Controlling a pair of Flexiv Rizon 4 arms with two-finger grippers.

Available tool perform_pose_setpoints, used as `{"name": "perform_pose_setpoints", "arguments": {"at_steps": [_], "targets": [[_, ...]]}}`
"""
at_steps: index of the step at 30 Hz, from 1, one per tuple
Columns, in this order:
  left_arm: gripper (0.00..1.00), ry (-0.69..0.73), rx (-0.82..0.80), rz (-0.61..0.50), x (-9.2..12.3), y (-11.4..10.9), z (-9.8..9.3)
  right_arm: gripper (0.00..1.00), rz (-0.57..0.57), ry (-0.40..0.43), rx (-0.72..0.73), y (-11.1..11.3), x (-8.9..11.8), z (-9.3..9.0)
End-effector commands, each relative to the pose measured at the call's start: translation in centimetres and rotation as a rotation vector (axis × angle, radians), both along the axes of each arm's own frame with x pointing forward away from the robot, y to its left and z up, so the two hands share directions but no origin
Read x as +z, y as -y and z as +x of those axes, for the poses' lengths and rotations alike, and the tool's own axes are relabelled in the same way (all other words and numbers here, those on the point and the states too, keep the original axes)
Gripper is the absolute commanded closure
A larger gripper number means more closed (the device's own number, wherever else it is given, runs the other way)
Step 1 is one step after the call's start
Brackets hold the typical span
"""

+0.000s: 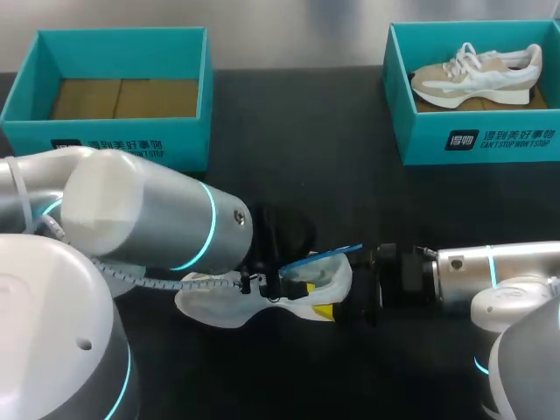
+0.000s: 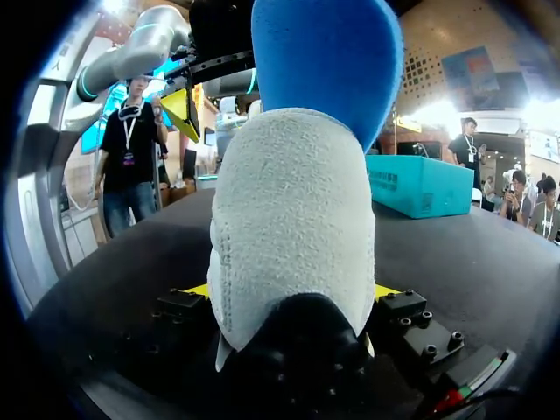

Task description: Take the shoe out of the shoebox, open the shoe tongue, remove and reinsert the insole, then place the shoe into the shoebox

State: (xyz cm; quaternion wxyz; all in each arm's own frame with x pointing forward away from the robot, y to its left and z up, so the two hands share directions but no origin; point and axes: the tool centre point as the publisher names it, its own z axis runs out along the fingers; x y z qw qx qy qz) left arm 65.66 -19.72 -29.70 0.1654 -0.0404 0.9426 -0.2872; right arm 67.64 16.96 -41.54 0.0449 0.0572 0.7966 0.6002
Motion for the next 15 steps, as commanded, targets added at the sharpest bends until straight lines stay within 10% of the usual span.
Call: {"name": "perform_pose_setpoints", "arguments": {"at_steps": [1, 15], "targets": [[0.0, 0.022, 0.027, 0.015, 0.1, 0.4, 0.0, 1.0, -0.005, -0.002, 0.001, 0.0, 0.0, -0.1], [0.19, 0.066, 0.079, 0.039, -1.7, 1.7, 0.3, 1.0, -0.005, -0.002, 0.001, 0.0, 0.0, -0.1]]}}
